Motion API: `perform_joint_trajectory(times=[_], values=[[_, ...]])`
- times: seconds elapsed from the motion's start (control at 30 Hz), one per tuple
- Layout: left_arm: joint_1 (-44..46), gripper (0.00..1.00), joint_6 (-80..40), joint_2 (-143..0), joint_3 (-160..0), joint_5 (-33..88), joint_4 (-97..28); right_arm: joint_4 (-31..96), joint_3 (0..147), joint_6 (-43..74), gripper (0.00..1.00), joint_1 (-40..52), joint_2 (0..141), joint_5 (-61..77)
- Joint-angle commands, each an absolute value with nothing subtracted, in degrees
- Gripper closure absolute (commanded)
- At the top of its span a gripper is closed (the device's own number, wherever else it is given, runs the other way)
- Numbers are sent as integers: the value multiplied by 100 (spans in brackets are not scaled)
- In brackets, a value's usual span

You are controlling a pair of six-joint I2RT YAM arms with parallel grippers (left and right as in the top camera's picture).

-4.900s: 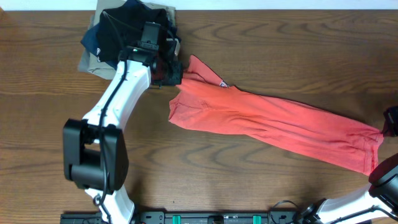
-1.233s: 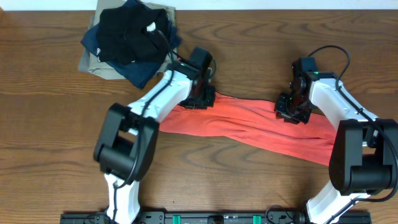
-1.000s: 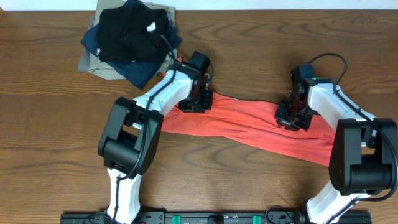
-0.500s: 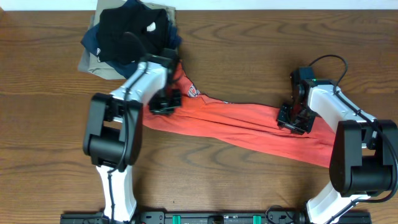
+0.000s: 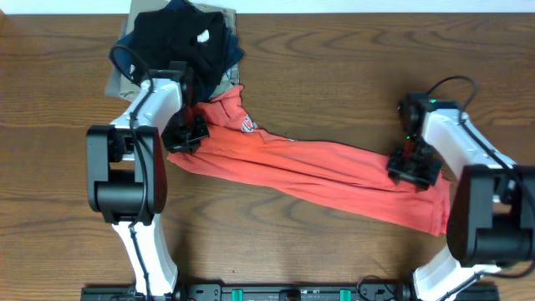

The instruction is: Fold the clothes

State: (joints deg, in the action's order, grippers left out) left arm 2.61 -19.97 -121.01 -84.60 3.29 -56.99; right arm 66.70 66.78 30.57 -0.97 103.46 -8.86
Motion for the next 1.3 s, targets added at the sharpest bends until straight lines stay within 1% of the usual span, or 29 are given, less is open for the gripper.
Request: perform_joint_trajectory(times=[0.0, 0.07, 0.13, 0.2, 0.27, 0.3, 0.33, 0.53, 0.63, 0.87, 0.9, 0.93, 0.97, 1.0, 1.03, 1.07, 1.13, 1.17, 1.2, 1.23, 1.27], values=[[233, 94, -2088, -11743, -8364, 14, -5739, 6700, 6954, 3190, 1, -473, 9657, -1415], [257, 94, -2093, -11548, -8364, 14, -5760, 6681, 6954, 3155, 1, -786, 9395, -1219], [279, 94, -2115, -11347, -8364, 23, -5798, 6683, 6954, 2936, 4, -1046, 9268, -849], [342, 94, -2110, -11183, -8364, 183, -5802, 6694, 6930, 2449, 13, -1210, 9258, -331], [434, 94, -2051, -11122, -8364, 491, -5791, 6650, 6810, 2226, 29, -1243, 9258, -113], [502, 94, -1907, -11122, -8364, 709, -5758, 6589, 6713, 2220, 34, -1240, 9258, -110], [587, 94, -1743, -11124, -8359, 884, -5708, 6493, 6611, 2220, 36, -1240, 9260, -113], [1140, 94, -1660, -11126, -8235, 969, -5378, 5800, 5951, 2222, 30, -1243, 9264, 30], [1398, 93, -1660, -11126, -8117, 1009, -5247, 5533, 5605, 2224, 29, -1243, 9264, 27], [1686, 93, -1662, -11126, -7653, 1007, -4698, 5135, 5030, 2311, 34, -1247, 9268, 49], [1684, 92, -1660, -11128, -7564, 1000, -4619, 5140, 4991, 2311, 37, -1247, 9268, 49], [1680, 93, -1660, -11128, -7481, 987, -4558, 5148, 4974, 2311, 45, -1247, 9268, 47], [1667, 93, -1656, -11128, -7397, 985, -4499, 5181, 4969, 2309, 58, -1247, 9268, 45], [1649, 93, -1621, -11128, -7306, 982, -4445, 5210, 4969, 2309, 67, -1247, 9268, 38], [1640, 92, -1584, -11128, -7229, 978, -4410, 5225, 4969, 2314, 74, -1247, 9268, 27], [1621, 92, -1546, -11128, -7153, 930, -4392, 5225, 4969, 2314, 83, -1247, 9268, 19], [1586, 93, -1546, -11128, -7059, 707, -4399, 5221, 4971, 2335, 95, -1249, 9268, -56], [1559, 93, -1546, -11128, -7022, 576, -4401, 5223, 4974, 2383, 99, -1260, 9268, -123], [1533, 92, -1546, -11128, -7000, 495, -4399, 5223, 4974, 2421, 99, -1284, 9268, -180], [1492, 92, -1544, -11128, -6984, 467, -4401, 5225, 4974, 2416, 97, -1326, 9268, -209], [1461, 93, -1546, -11128, -6984, 469, -4403, 5227, 4974, 2416, 92, -1363, 9268, -213]])
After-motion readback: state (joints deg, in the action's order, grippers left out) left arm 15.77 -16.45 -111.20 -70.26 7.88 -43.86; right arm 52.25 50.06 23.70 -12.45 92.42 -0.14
